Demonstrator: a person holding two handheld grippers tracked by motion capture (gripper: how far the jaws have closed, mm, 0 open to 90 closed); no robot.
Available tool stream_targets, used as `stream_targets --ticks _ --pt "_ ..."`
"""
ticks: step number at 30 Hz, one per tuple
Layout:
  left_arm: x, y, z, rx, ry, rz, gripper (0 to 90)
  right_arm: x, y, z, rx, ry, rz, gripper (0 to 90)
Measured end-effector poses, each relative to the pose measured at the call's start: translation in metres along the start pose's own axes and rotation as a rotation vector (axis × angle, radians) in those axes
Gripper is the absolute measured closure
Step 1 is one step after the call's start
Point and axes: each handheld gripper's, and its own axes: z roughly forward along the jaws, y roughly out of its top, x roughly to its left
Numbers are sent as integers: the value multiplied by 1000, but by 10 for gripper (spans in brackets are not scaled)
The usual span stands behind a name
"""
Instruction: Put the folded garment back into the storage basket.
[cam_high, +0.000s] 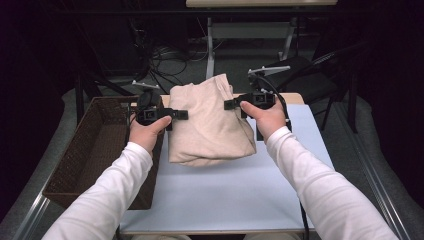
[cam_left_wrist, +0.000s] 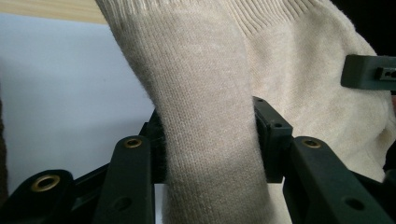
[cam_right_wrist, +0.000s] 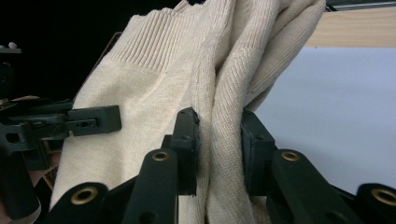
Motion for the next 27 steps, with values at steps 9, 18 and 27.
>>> stream_targets --ticks 9,18,27 --pt "14 4 -18 -11 15 -8 582 18 7 14 2 8 -17 715" --pt "28 5 -32 -23 30 -15 582 36 11 29 12 14 -27 716" --pt "41 7 -46 -31 47 -29 582 52 15 42 21 8 -48 716"
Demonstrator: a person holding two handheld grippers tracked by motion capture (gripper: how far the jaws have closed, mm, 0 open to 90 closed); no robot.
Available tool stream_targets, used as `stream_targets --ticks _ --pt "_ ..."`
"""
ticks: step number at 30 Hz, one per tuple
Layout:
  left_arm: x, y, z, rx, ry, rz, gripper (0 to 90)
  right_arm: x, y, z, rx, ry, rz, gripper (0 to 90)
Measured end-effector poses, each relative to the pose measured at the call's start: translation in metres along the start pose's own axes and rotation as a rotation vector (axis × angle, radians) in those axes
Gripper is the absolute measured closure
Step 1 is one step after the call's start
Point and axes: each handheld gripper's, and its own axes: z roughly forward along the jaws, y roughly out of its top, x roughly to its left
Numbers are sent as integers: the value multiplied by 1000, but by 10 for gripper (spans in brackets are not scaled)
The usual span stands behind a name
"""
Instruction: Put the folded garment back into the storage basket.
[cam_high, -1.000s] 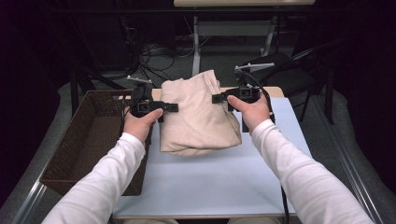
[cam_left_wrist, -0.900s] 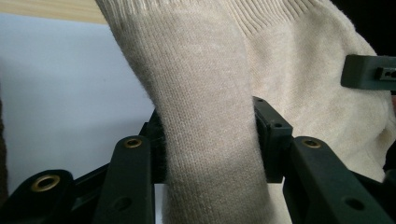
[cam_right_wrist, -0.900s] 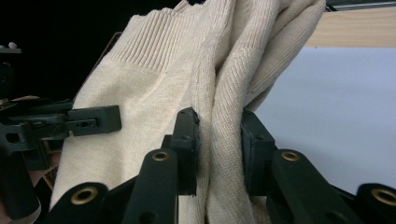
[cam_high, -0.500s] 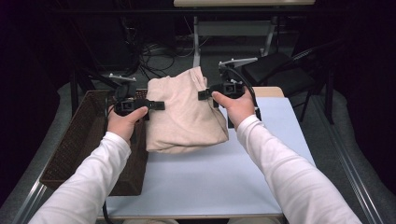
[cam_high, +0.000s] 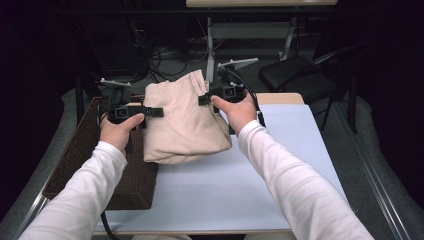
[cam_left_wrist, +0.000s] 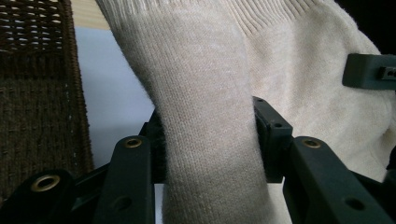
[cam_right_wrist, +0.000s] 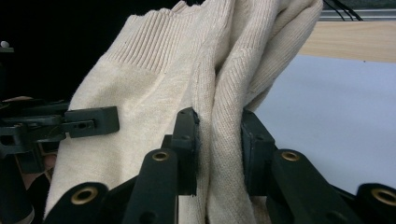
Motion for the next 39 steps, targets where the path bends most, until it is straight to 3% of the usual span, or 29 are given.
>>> stream_targets --ticks 18,39 --pt "25 8 -24 -2 32 -11 582 35 12 25 9 -17 -50 716" --pt "58 6 -54 -10 70 -25 582 71 12 61 27 7 -70 716"
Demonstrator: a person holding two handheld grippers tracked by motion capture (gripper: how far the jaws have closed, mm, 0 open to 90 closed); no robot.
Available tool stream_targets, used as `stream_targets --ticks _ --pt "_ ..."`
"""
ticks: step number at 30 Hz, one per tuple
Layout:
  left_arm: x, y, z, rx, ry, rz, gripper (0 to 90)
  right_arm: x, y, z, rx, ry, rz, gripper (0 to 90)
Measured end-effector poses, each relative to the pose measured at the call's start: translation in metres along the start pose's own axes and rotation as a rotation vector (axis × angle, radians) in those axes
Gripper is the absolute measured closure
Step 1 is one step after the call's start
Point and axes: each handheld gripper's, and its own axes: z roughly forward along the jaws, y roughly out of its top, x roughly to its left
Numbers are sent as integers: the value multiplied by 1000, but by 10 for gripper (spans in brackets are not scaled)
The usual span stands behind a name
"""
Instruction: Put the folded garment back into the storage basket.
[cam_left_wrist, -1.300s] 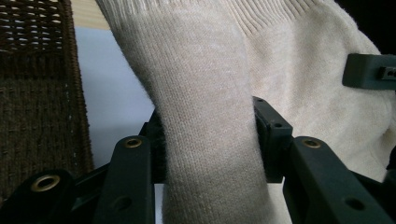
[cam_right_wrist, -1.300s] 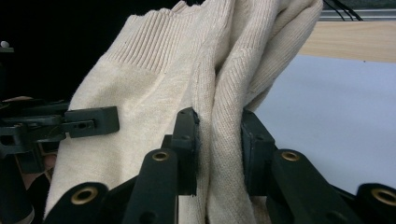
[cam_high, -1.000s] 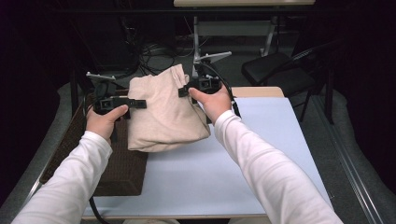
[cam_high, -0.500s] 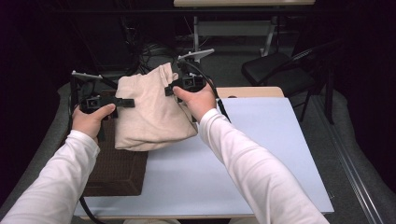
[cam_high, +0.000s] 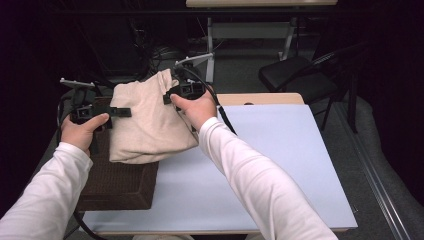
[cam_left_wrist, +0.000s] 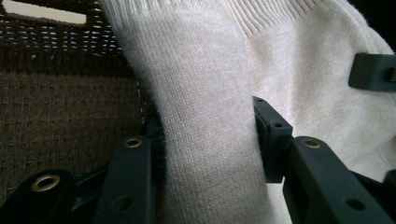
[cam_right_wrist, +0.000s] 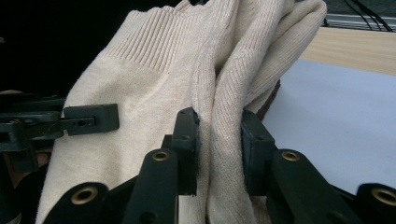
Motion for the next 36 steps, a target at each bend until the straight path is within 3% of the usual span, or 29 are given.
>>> stream_targets --ticks 21,36 --pt "43 -1 -26 -5 5 -6 582 36 -1 35 5 5 -18 716" --pt "65 -5 -35 0 19 -16 582 50 -3 57 15 13 -10 715"
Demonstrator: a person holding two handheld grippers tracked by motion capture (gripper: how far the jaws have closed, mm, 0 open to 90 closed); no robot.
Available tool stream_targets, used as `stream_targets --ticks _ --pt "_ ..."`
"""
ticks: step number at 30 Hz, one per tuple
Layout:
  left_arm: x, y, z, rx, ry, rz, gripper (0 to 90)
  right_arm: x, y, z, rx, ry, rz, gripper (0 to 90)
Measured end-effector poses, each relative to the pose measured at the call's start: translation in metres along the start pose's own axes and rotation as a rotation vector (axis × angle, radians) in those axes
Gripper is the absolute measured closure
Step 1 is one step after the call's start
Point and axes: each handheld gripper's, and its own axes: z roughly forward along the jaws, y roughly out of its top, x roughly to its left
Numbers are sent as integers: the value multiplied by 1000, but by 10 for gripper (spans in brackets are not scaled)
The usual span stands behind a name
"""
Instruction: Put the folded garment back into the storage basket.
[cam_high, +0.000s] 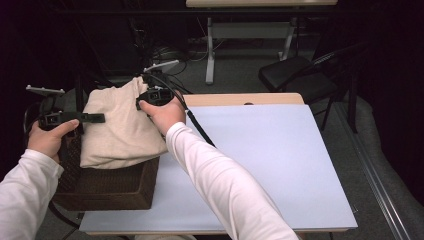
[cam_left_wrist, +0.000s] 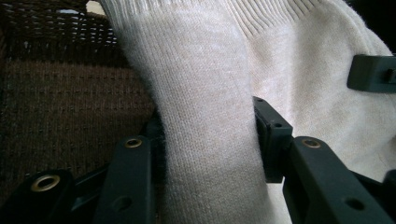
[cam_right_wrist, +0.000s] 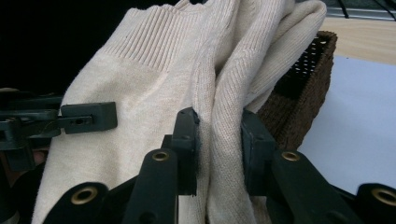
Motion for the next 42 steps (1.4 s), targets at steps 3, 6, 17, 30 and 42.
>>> stream_targets --ticks 3,6,17,30,42 --pt "5 -3 -1 -1 0 -13 582 1 -1 5 4 7 1 715" --pt "8 -6 -1 -6 11 -21 582 3 -3 9 12 10 -4 715" --pt "22 -12 -7 8 34 -20 583 10 -10 25 20 22 4 714" --pt "35 -18 -1 20 40 -36 582 14 -17 39 31 4 -17 714" --pt "43 -23 0 38 55 -38 582 12 -25 50 43 7 -6 714"
